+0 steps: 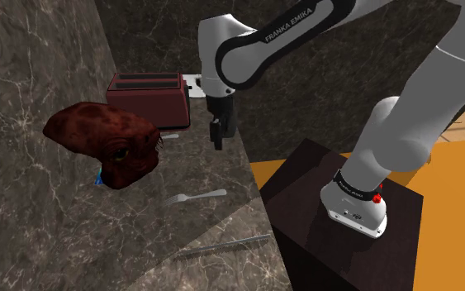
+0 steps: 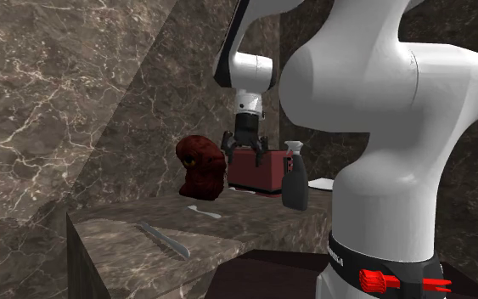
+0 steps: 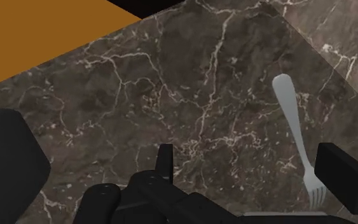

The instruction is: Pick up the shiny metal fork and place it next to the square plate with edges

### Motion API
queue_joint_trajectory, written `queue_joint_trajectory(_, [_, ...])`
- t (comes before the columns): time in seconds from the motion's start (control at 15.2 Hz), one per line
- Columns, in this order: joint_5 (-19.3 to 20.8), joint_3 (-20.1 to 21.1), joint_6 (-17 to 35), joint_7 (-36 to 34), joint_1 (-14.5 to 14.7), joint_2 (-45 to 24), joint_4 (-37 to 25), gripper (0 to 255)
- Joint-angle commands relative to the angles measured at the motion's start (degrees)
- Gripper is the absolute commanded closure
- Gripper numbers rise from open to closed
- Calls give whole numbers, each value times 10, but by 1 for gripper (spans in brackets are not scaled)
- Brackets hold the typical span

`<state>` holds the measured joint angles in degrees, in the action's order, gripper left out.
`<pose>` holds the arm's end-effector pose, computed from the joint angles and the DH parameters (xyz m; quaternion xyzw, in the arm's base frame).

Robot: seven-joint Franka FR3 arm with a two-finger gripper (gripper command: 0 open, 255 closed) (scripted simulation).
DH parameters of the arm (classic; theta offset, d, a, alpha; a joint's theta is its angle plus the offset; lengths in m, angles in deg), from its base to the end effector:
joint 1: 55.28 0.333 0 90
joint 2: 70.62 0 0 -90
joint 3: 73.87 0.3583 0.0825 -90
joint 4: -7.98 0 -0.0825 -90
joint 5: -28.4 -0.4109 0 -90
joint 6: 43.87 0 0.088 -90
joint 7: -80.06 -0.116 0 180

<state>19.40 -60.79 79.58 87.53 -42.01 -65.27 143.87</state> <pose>0.4339 0.2236 0.3662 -0.9666 -0.2432 0.0700 0.0412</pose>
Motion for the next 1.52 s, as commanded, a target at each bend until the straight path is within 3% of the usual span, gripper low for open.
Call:
queue_joint_trajectory(0.0, [-2, 10, 21, 13, 10, -39, -15, 0])
queue_joint_trajectory(0.66, [13, 57, 102, 64, 63, -211, -95, 0])
queue_joint_trajectory(1.19, [23, 56, 159, 59, 76, -259, -85, 0])
queue_joint_trajectory(1.45, [23, 56, 159, 59, 76, -259, -85, 0])
